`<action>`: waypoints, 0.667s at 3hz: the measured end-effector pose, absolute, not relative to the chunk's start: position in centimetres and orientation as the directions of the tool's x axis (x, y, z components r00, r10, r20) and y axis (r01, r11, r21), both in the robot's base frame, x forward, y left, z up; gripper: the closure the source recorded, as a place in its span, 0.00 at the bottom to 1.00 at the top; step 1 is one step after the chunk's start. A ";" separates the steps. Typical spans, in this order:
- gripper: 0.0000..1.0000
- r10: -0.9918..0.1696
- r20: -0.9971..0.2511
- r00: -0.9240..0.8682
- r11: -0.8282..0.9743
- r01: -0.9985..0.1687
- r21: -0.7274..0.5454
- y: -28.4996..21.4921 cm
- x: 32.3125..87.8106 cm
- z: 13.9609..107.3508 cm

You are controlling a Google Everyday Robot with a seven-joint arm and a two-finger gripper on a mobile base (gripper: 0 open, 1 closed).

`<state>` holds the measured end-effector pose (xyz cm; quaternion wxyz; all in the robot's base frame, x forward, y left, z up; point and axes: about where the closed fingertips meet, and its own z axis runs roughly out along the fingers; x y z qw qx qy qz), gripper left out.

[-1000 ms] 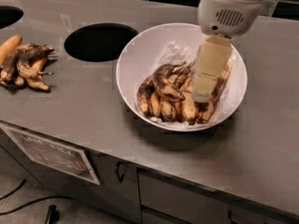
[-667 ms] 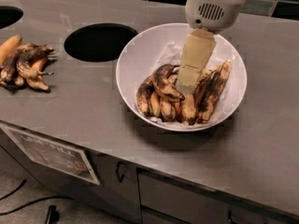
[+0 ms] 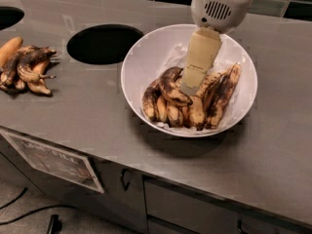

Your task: Pick banana from white bowl

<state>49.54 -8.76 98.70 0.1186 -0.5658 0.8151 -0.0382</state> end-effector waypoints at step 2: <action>0.00 -0.910 -0.232 -0.343 0.393 -0.892 -0.224 -8.4 49.8 99.0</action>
Offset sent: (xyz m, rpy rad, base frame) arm -0.0021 -0.0024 -0.0034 0.0955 -0.0577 -0.0563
